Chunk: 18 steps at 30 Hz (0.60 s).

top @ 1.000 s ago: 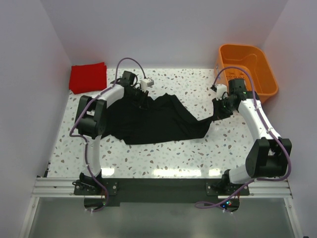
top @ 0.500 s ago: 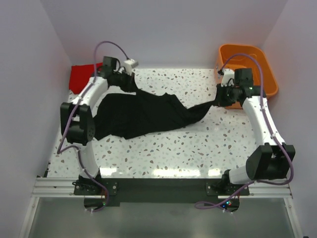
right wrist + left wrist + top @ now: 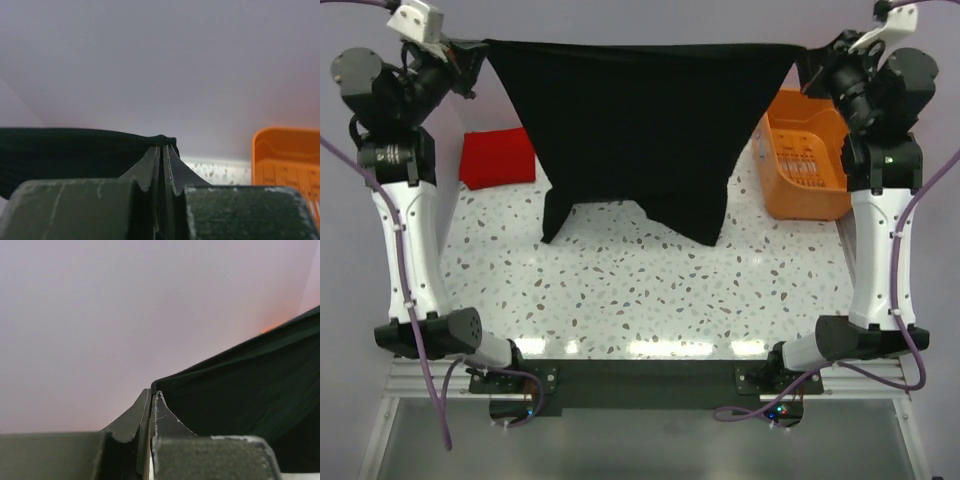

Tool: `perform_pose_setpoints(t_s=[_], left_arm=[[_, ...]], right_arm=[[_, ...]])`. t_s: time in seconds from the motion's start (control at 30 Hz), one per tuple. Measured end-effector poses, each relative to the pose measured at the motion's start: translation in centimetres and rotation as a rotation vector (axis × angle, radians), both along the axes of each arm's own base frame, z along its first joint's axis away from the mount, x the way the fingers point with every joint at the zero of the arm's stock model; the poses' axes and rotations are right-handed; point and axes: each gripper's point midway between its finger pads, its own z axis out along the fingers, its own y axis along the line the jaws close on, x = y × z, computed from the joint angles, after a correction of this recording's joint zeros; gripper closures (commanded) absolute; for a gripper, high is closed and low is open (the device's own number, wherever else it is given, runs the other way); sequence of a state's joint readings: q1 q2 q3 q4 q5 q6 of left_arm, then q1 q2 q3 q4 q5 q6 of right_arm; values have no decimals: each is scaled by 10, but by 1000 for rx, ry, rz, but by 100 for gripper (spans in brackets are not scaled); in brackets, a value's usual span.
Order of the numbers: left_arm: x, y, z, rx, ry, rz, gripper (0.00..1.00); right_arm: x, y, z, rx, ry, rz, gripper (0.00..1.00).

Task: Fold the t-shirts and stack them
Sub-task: Flatten the tshirt out

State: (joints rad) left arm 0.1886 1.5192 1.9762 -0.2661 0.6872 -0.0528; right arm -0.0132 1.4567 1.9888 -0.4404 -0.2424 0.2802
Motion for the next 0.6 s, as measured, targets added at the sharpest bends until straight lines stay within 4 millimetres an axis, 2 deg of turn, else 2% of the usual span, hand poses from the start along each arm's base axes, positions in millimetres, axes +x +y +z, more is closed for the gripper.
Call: perform_pose_setpoints(t_s=[0.17,0.3,0.4,0.6], left_arm=[[-71,1,88,17,-286,94,100],[-125,0,135,17,-462,148,100],[-162,-2,154,14,-560,175,100],[-215,-2,169,17,-670,232,100]], right_arm=[[-28,-5,83,30,-239,-31,100],[-56,-8,119,28,-357,-53,100],[-85,-11,142,15,-438,-69,100],[-157,-14,185,-11,-610,-94,100]])
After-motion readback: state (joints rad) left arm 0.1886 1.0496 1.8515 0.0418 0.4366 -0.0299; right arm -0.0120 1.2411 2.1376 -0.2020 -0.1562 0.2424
